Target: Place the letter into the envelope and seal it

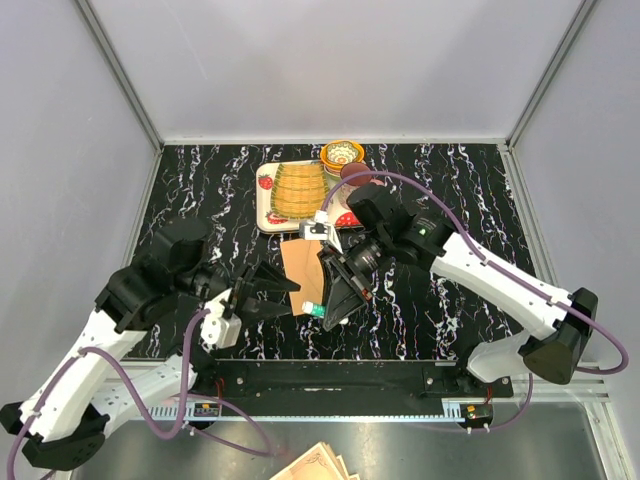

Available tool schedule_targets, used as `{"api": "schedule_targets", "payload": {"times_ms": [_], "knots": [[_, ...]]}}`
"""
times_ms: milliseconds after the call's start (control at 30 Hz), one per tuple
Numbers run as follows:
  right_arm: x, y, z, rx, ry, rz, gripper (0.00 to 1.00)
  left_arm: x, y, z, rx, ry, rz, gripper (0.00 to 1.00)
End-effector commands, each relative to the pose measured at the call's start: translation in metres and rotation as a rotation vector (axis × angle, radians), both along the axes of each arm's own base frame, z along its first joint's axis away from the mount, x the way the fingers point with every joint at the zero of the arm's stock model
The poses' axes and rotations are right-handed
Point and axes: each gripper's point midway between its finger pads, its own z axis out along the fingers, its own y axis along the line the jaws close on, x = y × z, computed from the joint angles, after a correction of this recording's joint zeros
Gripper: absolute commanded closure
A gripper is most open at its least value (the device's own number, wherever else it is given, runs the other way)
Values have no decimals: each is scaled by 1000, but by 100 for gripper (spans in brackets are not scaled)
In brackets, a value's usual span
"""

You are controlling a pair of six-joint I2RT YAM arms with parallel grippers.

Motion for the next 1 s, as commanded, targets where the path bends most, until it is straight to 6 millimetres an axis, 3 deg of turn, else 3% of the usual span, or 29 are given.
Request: {"api": "schedule_targets", "payload": {"times_ms": [0,267,667,967], "knots": [[-5,1,6,29,16,38,100,-2,-7,24,-66,-113,-28,51],[-8,5,7,30,10,53,100,-17,-18,37,-92,-135,-88,51],[-10,5,8,33,4,58,100,-30,-20,24,-60,-153,-146,53],[-11,3,10,43,-7,60,100,-27,-20,20,-27,-145,-131,76]]}}
